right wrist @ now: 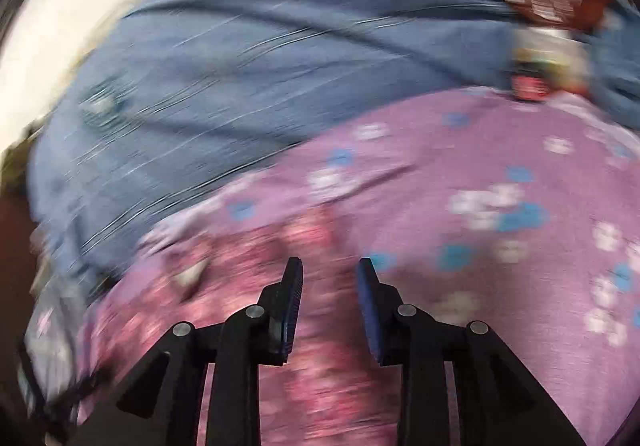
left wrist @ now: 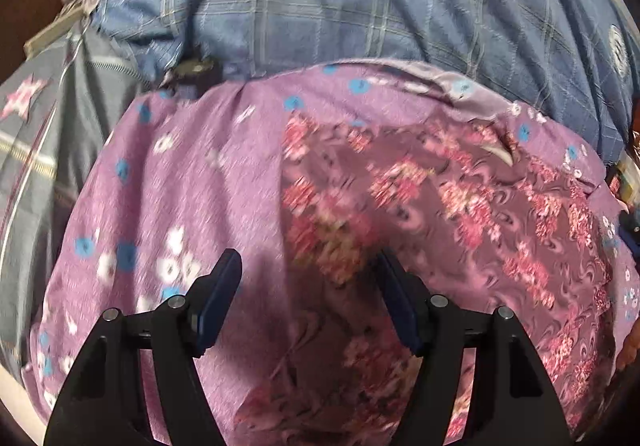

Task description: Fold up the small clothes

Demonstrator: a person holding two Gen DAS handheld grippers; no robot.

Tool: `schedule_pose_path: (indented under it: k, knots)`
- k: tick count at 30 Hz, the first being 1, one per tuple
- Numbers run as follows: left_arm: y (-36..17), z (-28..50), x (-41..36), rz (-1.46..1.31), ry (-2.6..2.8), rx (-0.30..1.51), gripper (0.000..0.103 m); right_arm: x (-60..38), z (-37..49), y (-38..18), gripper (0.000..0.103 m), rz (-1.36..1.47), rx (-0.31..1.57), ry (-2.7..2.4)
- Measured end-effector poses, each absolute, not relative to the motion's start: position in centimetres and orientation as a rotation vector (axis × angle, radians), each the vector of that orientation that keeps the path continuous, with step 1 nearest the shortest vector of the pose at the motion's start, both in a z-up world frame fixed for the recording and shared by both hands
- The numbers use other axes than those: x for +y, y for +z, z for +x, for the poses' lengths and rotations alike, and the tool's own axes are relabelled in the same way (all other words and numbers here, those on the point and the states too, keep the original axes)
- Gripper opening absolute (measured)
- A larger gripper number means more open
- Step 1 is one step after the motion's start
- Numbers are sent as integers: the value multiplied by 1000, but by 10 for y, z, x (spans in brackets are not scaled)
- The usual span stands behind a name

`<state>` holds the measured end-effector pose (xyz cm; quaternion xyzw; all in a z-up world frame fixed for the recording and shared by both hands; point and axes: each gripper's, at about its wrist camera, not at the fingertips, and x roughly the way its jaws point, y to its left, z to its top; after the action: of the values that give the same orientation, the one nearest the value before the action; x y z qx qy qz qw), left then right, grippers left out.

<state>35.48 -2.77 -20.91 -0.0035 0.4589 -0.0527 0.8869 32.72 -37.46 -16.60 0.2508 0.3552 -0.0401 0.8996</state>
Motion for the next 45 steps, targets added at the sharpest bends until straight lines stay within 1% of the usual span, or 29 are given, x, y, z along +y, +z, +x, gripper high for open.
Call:
schedule_pose_path:
  k: [2,4,5,6,7,10,14,16,17,18,23,28,29,34,35,38,39,45]
  knots:
    - [-221,363,-36,36,-103,988,69,-348,340,-179,26,443,828,-22]
    - [-237,369,-38,63,-76,1037,78,-331,354,-201,24,362,964,-15]
    - [-238,368,-34,34,-69,1023,81,-324,355,-208,25,318,977,-27]
    - [-237,367,-32,21,-69,1024,81,-319,353,-202,28,282,948,-31]
    - [-234,367,-31,14,-75,1038,80,-314,352,-197,30,260,962,-11]
    - [-218,355,-26,16,-77,1030,80,-316,337,-186,30,293,921,8]
    - [-190,316,-17,40,-95,967,80,-317,292,-158,32,347,802,64]
    - [-181,293,-12,46,-104,945,80,-315,272,-144,44,357,749,102]
    - [-178,283,-9,49,-113,942,80,-311,260,-136,54,357,725,123]
    - [-175,268,-6,54,-125,940,80,-307,247,-129,58,349,700,139]
    - [-179,208,20,65,-133,956,80,-311,185,-121,65,374,690,132]
    - [-198,165,57,54,-117,1020,80,-347,116,-144,66,443,797,67]
    - [-203,155,63,56,-116,1033,80,-352,103,-149,67,454,825,59]
    - [-226,114,75,21,-170,1102,79,-359,64,-175,67,496,941,55]
    - [-232,107,72,27,-186,1114,76,-357,60,-180,67,480,977,51]
    - [-251,97,59,28,-248,1174,63,-355,52,-192,68,461,1061,23]
    - [-257,95,57,23,-269,1193,61,-356,50,-196,68,467,1087,17]
    - [-303,102,47,-27,-253,1325,60,-367,38,-221,68,540,1213,-16]
